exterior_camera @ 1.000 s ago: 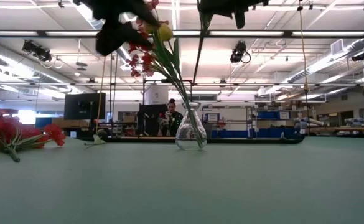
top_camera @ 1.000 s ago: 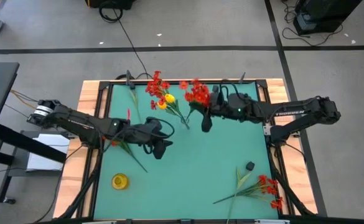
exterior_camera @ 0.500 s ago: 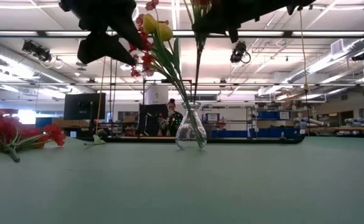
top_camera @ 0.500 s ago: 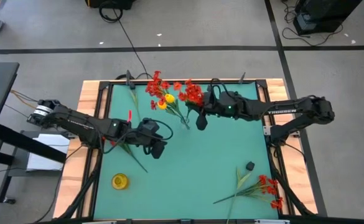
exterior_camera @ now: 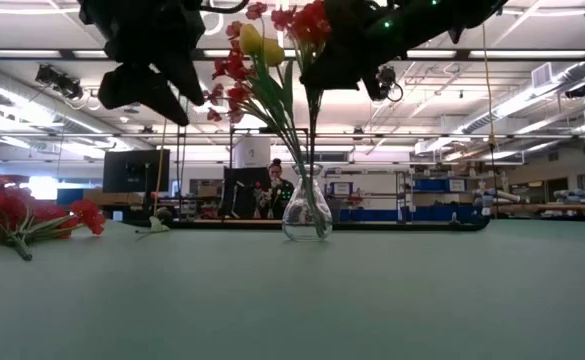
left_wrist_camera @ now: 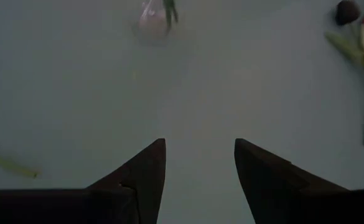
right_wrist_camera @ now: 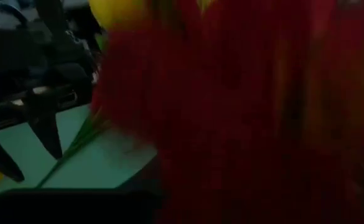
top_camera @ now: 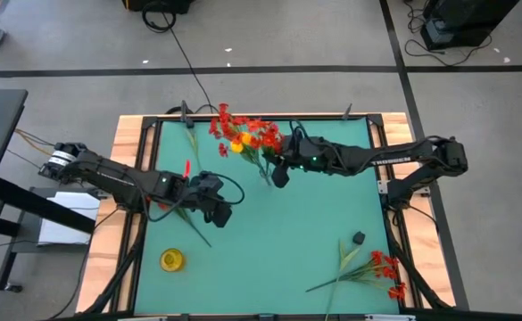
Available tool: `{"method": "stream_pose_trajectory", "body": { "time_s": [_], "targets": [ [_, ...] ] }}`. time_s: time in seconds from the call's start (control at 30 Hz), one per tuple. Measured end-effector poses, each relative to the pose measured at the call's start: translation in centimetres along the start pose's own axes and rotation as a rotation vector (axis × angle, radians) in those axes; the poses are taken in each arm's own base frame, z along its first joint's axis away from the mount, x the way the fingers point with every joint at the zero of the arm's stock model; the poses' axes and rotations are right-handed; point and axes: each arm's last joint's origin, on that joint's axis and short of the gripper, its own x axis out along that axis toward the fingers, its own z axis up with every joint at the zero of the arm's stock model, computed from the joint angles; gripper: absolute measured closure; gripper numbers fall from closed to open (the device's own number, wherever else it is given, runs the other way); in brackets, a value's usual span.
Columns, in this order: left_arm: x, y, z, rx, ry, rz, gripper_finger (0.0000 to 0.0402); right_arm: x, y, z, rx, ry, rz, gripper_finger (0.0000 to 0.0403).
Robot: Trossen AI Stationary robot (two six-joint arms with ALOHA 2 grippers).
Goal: Sort flowers into vase by color
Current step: Put the red flowers into the transparent vase, then put the black tulip into the yellow vase
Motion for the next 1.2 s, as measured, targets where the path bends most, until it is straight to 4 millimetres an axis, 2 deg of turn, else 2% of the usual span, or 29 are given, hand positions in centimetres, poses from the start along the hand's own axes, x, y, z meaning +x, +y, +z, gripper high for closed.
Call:
{"method": "stream_pose_trajectory", "body": {
  "time_s": [0.2,0.33,0.43,0.6,0.7,0.83,0.93,1.07,1.2],
  "targets": [
    [-0.4,0.5,-0.3,0.022,0.027,0.034,0.0205,-0.4,-0.7,-0.5,0.109,0.099,-0.007,0.0207],
    [-1.2,1.3,-0.5,0.046,0.053,0.091,0.0205,-1.8,-1.0,-0.8,0.201,0.197,-0.010,0.0155],
    [-2.1,2.2,-0.7,0.065,0.062,0.145,0.0205,-3.0,-1.1,-0.7,0.216,0.229,-0.035,0.0135],
    [-2.6,3.8,-1.6,0.089,0.067,0.179,0.0205,-5.4,-1.5,-0.1,0.270,0.245,-0.081,0.0135],
    [-1.9,5.1,-2.7,0.063,0.075,0.198,0.0205,-7.2,-1.8,0.0,0.365,0.271,-0.134,0.0141],
    [-0.6,7.0,-4.5,-0.098,0.068,0.233,0.0205,-9.4,-2.4,-0.3,0.638,0.337,-0.225,0.0150],
    [0.6,9.1,-5.7,-0.237,0.054,0.334,0.0205,-10.6,-2.2,-0.6,0.716,0.380,-0.230,0.0153],
    [1.6,11.4,-5.5,-0.403,0.025,0.433,0.0205,-11.4,-1.3,-0.8,0.771,0.400,-0.209,0.0154],
    [2.1,13.0,-3.8,-0.505,0.020,0.455,0.0205,-11.7,-0.3,-1.0,0.816,0.399,-0.205,0.0154]
  ]
}}
